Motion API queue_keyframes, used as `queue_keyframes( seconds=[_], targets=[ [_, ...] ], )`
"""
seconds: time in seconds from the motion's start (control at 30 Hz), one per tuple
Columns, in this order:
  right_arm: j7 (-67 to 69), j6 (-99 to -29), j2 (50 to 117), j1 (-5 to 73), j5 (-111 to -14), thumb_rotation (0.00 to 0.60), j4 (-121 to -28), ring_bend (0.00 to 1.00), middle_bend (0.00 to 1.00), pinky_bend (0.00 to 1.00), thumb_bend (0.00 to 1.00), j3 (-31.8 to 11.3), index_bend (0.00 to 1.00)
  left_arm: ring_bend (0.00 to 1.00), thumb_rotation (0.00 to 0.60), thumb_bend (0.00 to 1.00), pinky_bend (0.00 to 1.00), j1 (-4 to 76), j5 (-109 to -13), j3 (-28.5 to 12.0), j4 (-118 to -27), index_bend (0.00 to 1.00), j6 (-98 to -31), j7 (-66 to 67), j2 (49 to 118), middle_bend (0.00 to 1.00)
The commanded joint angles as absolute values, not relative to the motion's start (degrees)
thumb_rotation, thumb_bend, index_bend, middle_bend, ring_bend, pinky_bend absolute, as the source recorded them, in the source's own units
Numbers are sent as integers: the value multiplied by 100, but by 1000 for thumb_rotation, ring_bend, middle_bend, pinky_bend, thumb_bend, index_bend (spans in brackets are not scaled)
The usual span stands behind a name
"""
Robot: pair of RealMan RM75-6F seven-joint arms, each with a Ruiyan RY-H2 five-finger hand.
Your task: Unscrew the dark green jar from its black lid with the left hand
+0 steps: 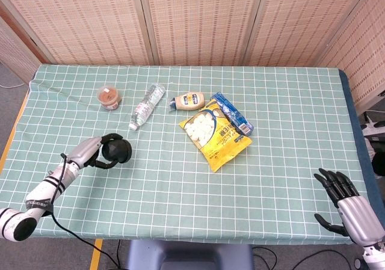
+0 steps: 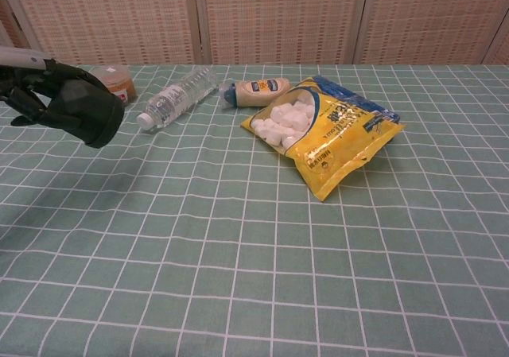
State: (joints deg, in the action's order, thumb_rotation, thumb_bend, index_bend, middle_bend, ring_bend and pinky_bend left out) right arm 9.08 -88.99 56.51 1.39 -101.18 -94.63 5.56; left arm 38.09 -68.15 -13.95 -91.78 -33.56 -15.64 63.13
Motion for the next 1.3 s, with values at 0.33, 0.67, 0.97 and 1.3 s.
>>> queue_keyframes(
  seconds=[0.33, 0.67, 0.97, 1.3],
  targets=[
    [990, -8903, 5607, 145, -10118, 600, -9454, 0, 0, 0, 181, 560, 0, 670, 600, 683, 816, 5468, -1798, 57, -9270, 867, -7610, 7012, 7927, 825],
    [1076, -8893, 5611, 158, -10151, 600, -9470, 0, 0, 0, 181, 579, 0, 670, 600, 681, 817, 5411, -1473, -291, -9621, 867, -8434, 7531, 7969, 825],
    [1024, -8895, 5632, 148, -10137, 600, -9482, 0, 0, 0, 181, 577, 0, 670, 600, 648, 820, 4889, -1425, -1237, -10372, 866, -6706, 5442, 7163, 823],
    [1060, -8883, 5649, 157, -10131, 600, -9485, 0, 0, 0, 181, 575, 0, 670, 600, 621, 810, 4375, -1297, -1681, -10403, 867, -3120, 2807, 5922, 823]
  ],
)
